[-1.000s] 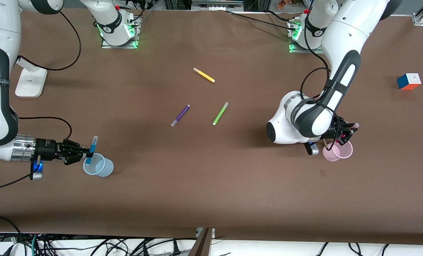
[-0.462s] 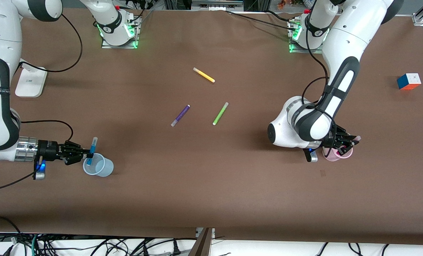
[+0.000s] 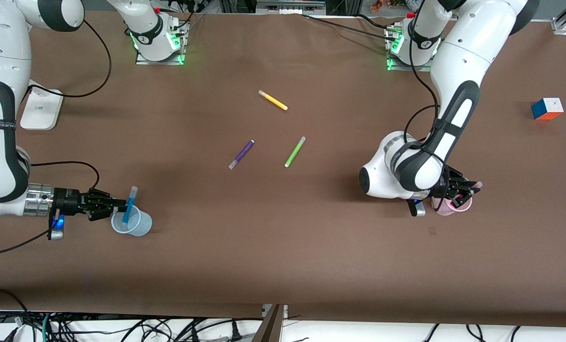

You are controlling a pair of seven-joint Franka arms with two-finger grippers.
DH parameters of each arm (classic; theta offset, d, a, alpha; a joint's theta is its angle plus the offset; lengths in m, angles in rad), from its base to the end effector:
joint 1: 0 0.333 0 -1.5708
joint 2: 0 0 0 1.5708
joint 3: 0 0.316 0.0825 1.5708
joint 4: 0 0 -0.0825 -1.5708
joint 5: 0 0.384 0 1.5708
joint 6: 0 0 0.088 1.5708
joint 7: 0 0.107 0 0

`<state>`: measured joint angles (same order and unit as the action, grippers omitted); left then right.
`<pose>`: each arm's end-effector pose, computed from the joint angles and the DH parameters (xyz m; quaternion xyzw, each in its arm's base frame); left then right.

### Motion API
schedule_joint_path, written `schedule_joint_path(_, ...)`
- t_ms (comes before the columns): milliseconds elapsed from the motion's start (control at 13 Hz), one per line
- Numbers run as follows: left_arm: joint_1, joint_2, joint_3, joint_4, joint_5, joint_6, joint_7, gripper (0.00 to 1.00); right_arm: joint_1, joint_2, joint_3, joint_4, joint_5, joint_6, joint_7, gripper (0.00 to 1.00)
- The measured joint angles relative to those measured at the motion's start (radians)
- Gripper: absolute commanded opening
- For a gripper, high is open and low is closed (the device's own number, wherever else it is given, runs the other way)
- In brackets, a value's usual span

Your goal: Place pink and blue markers in matching cups

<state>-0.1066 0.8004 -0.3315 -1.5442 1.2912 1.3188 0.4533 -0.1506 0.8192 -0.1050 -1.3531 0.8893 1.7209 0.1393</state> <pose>0.6321 -0.1243 0.2111 -0.6315 0.4723 0.3893 0.4760 0.6995 -0.0924 0.2295 -0.8506 0.3232 0.1792 0.3741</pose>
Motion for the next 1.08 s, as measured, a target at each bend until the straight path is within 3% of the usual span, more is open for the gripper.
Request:
schedule_joint_path(77,0.000,0.012,0.000,0.000,0.000,0.001,-0.001,0.99,0.000,0.000,0.000,0.000,0.001,0.000,0.000,0.47)
schedule_joint_path(385,0.000,0.022,0.002,0.008,0.025,0.001,-0.022,1.00,0.000,-0.001,0.001,0.035,0.003,-0.013,0.001,0.48)
schedule_joint_path(538,0.001,0.021,0.002,0.013,0.026,-0.002,-0.045,1.00,-0.001,-0.010,-0.001,0.099,-0.043,-0.062,0.002,0.56)
schedule_joint_path(769,0.001,-0.006,0.001,0.032,-0.012,-0.028,-0.070,1.00,0.005,-0.068,0.005,0.215,-0.250,-0.176,0.006,0.58)
schedule_joint_path(1000,0.013,-0.101,0.004,0.076,-0.274,-0.042,-0.170,1.00,0.056,-0.186,0.014,0.252,-0.456,-0.297,0.012,0.60)
schedule_joint_path(1077,0.030,-0.133,0.004,0.085,-0.371,-0.043,-0.228,1.00,0.086,-0.226,0.015,0.253,-0.519,-0.342,0.017,0.66)
